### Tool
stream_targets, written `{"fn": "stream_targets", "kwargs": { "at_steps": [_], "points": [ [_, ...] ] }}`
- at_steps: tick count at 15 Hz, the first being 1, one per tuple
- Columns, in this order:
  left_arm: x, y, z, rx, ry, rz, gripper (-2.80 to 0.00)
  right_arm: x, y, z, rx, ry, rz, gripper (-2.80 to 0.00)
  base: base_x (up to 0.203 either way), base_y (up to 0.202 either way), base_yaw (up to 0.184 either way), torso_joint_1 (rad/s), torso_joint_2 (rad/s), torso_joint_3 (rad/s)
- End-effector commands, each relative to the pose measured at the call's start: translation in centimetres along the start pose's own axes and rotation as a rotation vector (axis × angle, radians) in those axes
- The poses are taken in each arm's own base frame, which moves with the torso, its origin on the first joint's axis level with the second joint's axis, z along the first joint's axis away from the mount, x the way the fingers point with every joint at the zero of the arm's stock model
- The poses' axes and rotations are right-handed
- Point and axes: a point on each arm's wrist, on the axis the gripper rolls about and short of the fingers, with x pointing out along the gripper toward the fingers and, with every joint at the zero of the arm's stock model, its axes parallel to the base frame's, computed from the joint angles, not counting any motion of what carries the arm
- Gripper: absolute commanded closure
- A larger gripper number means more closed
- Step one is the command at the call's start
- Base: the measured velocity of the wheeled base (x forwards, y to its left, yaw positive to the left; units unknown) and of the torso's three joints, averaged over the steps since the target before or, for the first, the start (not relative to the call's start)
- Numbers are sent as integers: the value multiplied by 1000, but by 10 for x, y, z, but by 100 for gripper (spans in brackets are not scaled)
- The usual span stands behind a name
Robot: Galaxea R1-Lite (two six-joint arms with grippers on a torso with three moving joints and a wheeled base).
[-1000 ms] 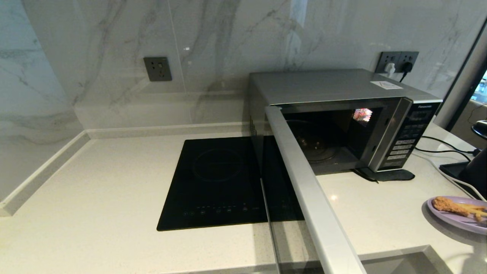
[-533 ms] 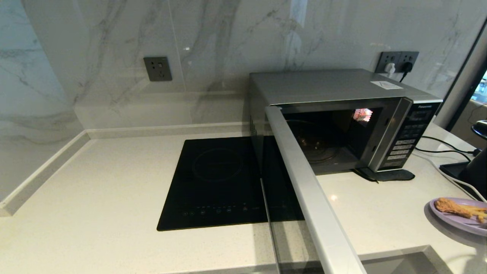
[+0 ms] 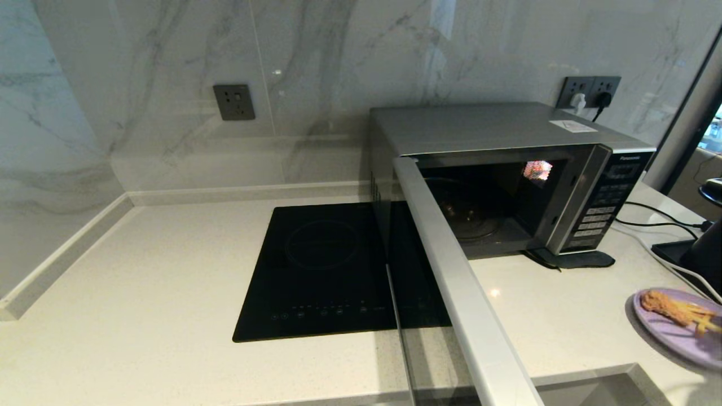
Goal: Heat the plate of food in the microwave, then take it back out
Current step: Put the plate in the microwave oven
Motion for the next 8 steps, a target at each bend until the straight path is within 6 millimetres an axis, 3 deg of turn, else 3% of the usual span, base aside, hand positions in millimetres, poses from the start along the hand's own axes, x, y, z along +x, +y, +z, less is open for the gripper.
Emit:
{"fn": "stream_targets", "kwargs": {
  "at_steps": [1,8],
  "points": [
    [0,0,0,-1,0,1,0,-6,0,-3,-1,-7,10,0,0,0,0,0,0,0],
    [0,0,0,-1,0,1,0,-5,-1,-3,-25,-6,4,0,0,0,0,0,0,0]
  ]
}}
